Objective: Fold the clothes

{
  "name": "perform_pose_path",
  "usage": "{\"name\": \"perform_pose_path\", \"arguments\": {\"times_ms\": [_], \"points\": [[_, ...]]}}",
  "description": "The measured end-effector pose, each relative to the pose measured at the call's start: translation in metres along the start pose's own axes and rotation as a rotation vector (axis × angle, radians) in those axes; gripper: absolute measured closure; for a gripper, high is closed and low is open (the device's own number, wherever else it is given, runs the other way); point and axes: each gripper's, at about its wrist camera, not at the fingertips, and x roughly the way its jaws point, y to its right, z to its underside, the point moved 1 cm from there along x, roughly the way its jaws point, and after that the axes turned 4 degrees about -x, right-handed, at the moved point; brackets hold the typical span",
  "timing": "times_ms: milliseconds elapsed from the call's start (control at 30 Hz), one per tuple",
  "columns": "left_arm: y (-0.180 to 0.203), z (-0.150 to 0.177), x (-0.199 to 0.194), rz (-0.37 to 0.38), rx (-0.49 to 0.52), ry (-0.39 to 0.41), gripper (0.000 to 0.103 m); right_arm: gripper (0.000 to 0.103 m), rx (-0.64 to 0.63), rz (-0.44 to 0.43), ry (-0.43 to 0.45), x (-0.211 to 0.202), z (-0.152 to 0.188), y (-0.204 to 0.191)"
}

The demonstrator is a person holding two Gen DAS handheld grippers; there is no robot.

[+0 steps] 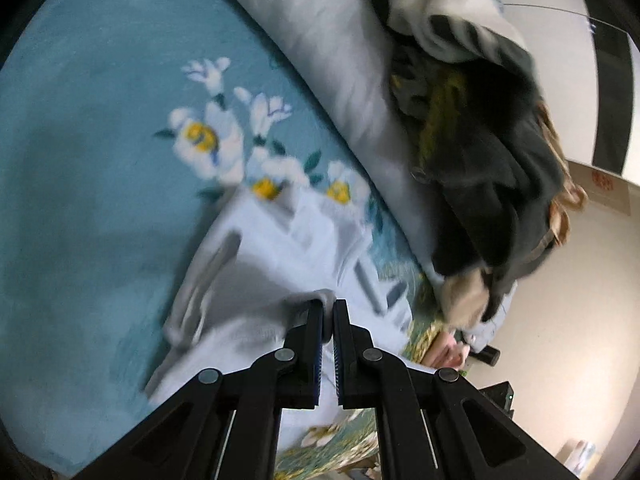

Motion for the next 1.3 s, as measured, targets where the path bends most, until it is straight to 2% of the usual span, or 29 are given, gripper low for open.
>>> {"name": "perform_pose_path", "arguments": {"times_ms": [100, 233, 300, 367, 400, 433, 467, 500, 567, 633, 767, 867, 1000, 1067, 1100, 1233, 1300], "points": [[-0.004, -0.021, 0.014, 0.024, -0.068, 0.002, 0.098, 0.099, 0.025, 0.042, -0.016, 0.017, -0.022, 0.001], [-0.022, -0.04, 0.02, 0.126, -0.186, 0.024, 0.096, 0.095, 0.061, 0.081, -0.008, 0.033, -0.046, 0.006], [-0.03, -0.047, 0.015, 0.195, -0.226, 0.061, 0.096, 0.095, 0.077, 0.082, -0.001, 0.037, -0.054, 0.009], [-0.036, -0.052, 0.009, 0.253, -0.251, 0.093, 0.093, 0.094, 0.093, 0.071, 0.001, 0.041, -0.061, 0.014], [-0.037, -0.054, 0.006, 0.26, -0.247, 0.1, 0.088, 0.092, 0.089, 0.077, 0.007, 0.041, -0.063, 0.015], [-0.036, -0.055, 0.004, 0.236, -0.224, 0.098, 0.081, 0.087, 0.086, 0.083, 0.012, 0.041, -0.065, 0.018], [-0.034, -0.055, 0.003, 0.212, -0.2, 0.095, 0.079, 0.08, 0.083, 0.088, 0.017, 0.041, -0.066, 0.02], [-0.032, -0.053, 0.003, 0.175, -0.165, 0.086, 0.078, 0.078, 0.08, 0.094, 0.023, 0.041, -0.068, 0.022], [-0.027, -0.048, 0.006, 0.114, -0.099, 0.067, 0.076, 0.077, 0.07, 0.111, 0.026, 0.042, -0.067, 0.025], [-0.024, -0.039, 0.011, 0.065, -0.037, 0.048, 0.068, 0.076, 0.062, 0.123, 0.037, 0.041, -0.065, 0.028], [-0.021, -0.019, 0.022, -0.111, 0.096, 0.043, 0.066, 0.072, 0.105, 0.107, 0.075, 0.034, -0.053, 0.042], [-0.024, 0.0, 0.028, -0.226, 0.177, 0.038, 0.066, 0.071, 0.102, 0.15, 0.062, 0.034, -0.04, 0.053], [-0.044, 0.033, 0.031, -0.272, 0.201, 0.006, 0.057, 0.07, 0.08, 0.229, 0.024, 0.035, -0.01, 0.072], [-0.058, 0.046, 0.033, -0.294, 0.192, -0.014, 0.057, 0.059, 0.089, 0.264, 0.014, 0.032, 0.012, 0.087], [-0.067, 0.053, 0.035, -0.306, 0.183, -0.028, 0.057, 0.057, 0.096, 0.277, 0.013, 0.03, 0.022, 0.094], [-0.098, 0.075, 0.04, -0.324, 0.1, -0.073, 0.057, 0.057, 0.185, 0.274, -0.022, 0.032, 0.061, 0.124], [-0.107, 0.085, 0.04, -0.323, 0.076, -0.071, 0.057, 0.057, 0.236, 0.269, -0.042, 0.034, 0.079, 0.14]]}}
